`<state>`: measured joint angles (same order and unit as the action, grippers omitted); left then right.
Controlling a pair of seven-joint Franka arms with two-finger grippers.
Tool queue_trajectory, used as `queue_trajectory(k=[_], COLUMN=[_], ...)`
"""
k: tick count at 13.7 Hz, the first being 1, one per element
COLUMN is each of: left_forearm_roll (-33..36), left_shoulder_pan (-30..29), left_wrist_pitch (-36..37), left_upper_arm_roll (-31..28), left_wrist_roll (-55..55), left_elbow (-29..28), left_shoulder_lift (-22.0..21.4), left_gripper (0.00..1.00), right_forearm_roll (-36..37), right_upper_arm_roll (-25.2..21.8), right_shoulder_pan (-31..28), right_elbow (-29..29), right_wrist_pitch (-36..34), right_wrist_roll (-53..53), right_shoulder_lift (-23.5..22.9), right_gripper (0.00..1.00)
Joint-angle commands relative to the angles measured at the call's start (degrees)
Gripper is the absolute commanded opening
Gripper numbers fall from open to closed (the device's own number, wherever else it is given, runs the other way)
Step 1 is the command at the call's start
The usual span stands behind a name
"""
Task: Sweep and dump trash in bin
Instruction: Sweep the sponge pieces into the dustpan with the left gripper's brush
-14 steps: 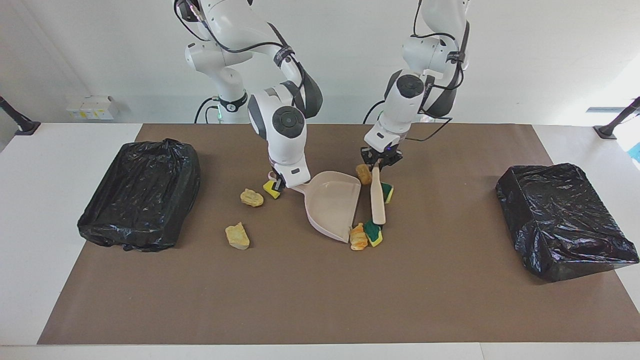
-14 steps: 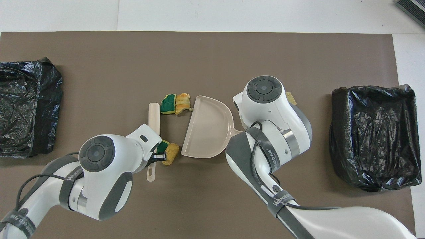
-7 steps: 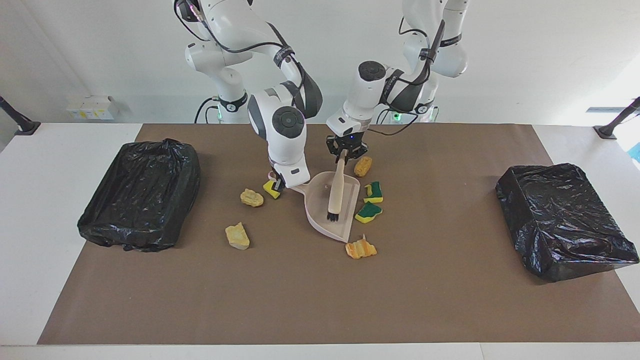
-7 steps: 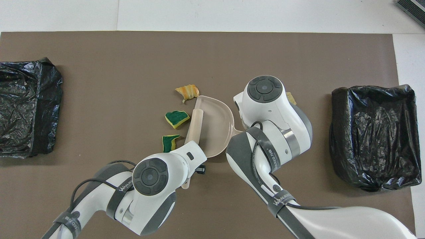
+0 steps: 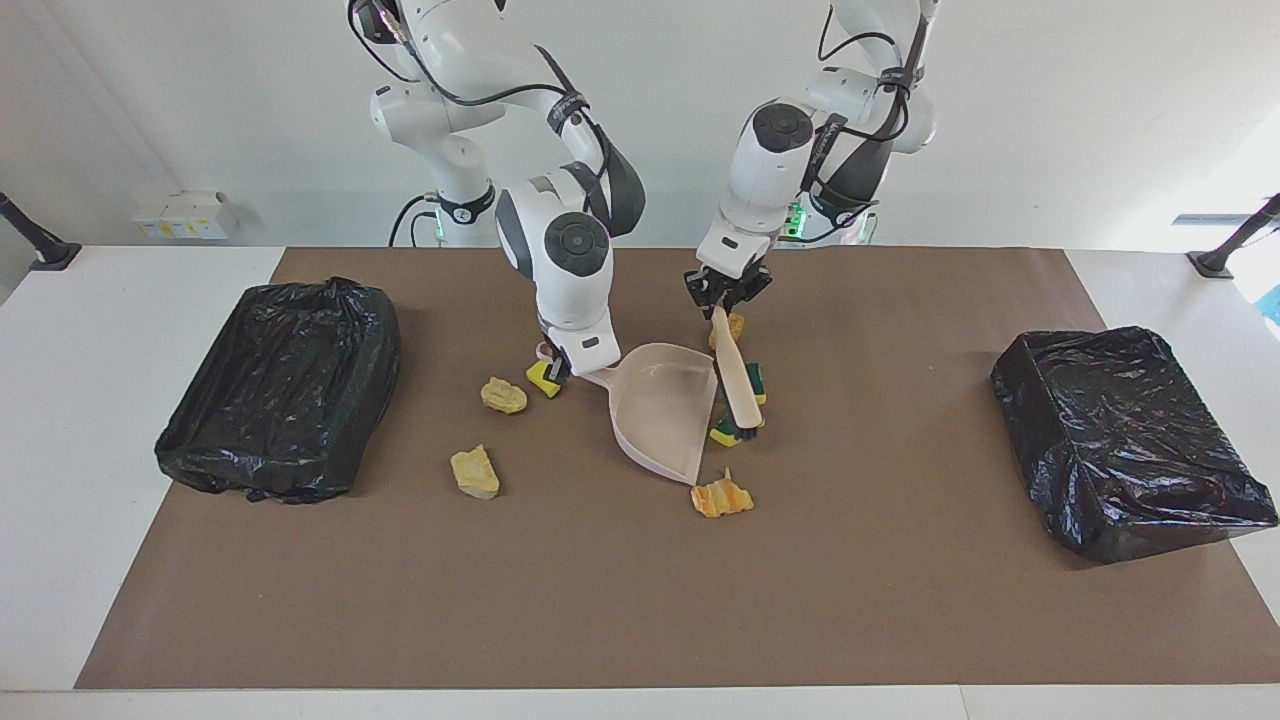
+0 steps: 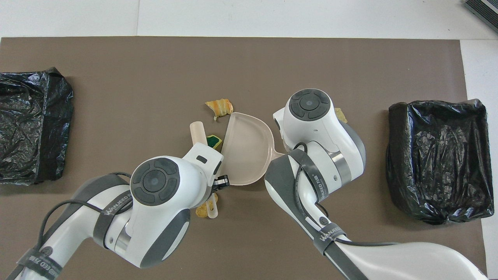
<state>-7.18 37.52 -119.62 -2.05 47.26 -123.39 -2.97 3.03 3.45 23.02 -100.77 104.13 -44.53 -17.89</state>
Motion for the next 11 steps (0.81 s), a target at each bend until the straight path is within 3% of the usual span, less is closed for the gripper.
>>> queue_trajectory(k=[1, 4, 11], left_forearm_roll=[1.12, 1.12, -2.21], left_shoulder_pan=[-3.85, -5.00, 0.95], left_wrist_pitch=[2.11, 0.54, -13.79], left_upper_arm_roll=[0.38, 0.55, 1.08], left_wrist_roll=[6.69, 0.41, -15.43], left_elbow=[-3.76, -10.54, -9.50], left_shoulder_lift=[-2.82, -5.91, -0.55], left_gripper=[0.00, 0.00, 0.00], right_forearm_roll=[3.11, 4.27, 4.18], right_upper_arm_roll=[0.25, 0.33, 0.25], right_shoulder_pan=[-0.26, -0.43, -0.43], right_elbow=[-0.73, -4.86, -5.22], right_wrist_pitch=[0.90, 5.72, 5.91], right_wrist_roll=[-4.86, -6.00, -5.39], right_shoulder_lift=[0.32, 1.63, 1.90], right_gripper=[0.00, 0.00, 0.00])
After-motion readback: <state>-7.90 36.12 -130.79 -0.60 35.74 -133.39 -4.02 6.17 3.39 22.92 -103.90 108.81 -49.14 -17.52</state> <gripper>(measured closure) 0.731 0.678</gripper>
